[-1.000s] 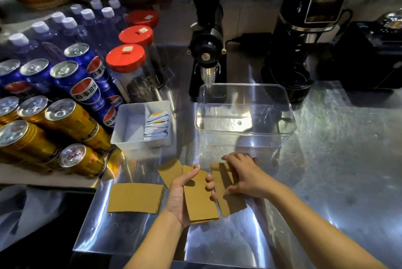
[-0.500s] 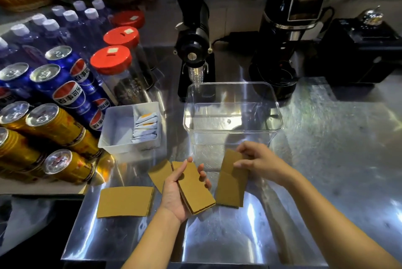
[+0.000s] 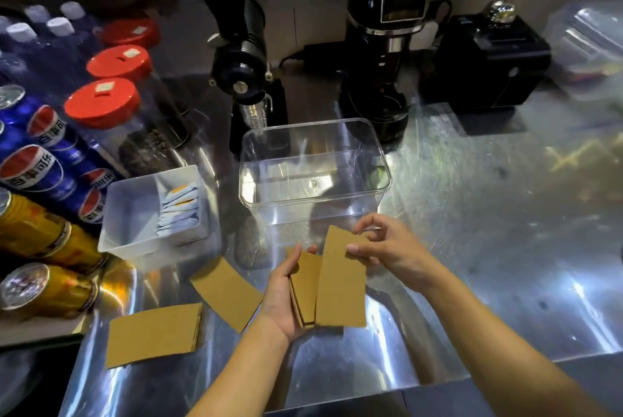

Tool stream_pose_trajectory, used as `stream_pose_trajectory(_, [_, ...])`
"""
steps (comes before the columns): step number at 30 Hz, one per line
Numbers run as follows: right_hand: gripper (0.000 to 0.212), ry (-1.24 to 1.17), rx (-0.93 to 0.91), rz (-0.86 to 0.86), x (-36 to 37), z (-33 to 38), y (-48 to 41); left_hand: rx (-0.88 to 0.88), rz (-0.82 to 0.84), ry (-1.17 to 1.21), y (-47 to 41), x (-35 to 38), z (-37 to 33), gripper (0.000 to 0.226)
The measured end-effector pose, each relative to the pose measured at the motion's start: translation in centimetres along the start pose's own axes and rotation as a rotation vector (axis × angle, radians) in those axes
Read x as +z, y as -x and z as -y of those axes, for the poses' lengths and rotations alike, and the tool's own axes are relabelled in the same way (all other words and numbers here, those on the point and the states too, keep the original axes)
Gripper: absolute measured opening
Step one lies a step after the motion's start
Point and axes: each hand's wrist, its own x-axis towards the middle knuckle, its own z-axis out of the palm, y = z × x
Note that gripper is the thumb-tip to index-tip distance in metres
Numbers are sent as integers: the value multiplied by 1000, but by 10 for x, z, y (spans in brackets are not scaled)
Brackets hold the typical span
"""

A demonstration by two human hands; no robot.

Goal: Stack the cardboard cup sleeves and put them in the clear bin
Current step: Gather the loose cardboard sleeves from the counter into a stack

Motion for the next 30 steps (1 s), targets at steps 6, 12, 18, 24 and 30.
stream_pose_trajectory(6, [29, 92, -22, -5, 27, -16, -9, -108, 203, 29, 7, -5, 2, 59])
stream_pose_trajectory(12, [24, 177, -67, -8, 49, -28, -21, 57, 127, 60, 21, -15, -4, 50])
stream_pose_trajectory(18, [10, 218, -98, 14, 68, -31, -36, 162, 170, 94, 46, -30, -15, 61])
stream_pose_trajectory(24, [30, 754, -77, -9, 102, -35, -54, 267, 97, 231, 76, -46, -29, 47])
stream_pose_trajectory(30, [74, 1179, -62, 53, 156, -30, -51, 496, 41, 377, 97, -65, -37, 50])
